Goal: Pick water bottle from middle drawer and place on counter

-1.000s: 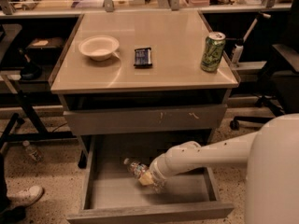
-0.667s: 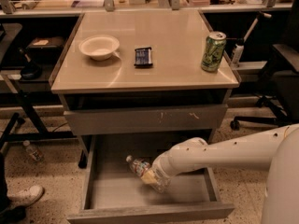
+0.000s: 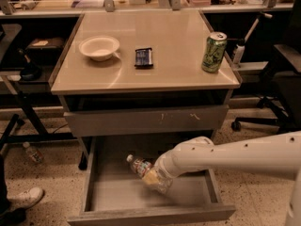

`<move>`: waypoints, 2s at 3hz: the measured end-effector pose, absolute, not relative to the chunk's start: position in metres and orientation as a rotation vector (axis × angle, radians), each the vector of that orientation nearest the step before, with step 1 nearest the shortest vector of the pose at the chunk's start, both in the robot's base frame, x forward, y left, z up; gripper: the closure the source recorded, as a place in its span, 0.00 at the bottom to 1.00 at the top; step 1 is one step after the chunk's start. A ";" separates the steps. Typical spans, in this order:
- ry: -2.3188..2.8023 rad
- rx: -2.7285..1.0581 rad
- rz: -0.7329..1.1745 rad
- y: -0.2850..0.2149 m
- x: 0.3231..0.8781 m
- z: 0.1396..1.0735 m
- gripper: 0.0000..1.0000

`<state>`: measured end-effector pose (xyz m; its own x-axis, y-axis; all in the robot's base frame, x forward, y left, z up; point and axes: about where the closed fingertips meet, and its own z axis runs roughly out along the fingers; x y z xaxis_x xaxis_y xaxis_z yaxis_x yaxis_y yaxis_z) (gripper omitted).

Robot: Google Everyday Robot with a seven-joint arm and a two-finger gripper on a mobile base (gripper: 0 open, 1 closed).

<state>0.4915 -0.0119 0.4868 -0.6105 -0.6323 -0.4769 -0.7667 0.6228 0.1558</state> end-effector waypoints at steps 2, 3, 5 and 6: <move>2.406 -1.074 0.385 -0.033 0.466 0.592 1.00; 2.406 -1.074 0.385 -0.033 0.466 0.592 1.00; 2.327 -1.056 0.307 -0.044 0.456 0.678 1.00; 2.279 -1.015 0.238 -0.057 0.460 0.732 1.00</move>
Offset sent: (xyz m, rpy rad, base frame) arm -0.0403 -0.0366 0.1731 -0.0460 -0.1762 -0.0615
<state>0.4601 -0.0574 0.7315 -0.5089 -0.6083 -0.6091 -0.7209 0.6879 -0.0846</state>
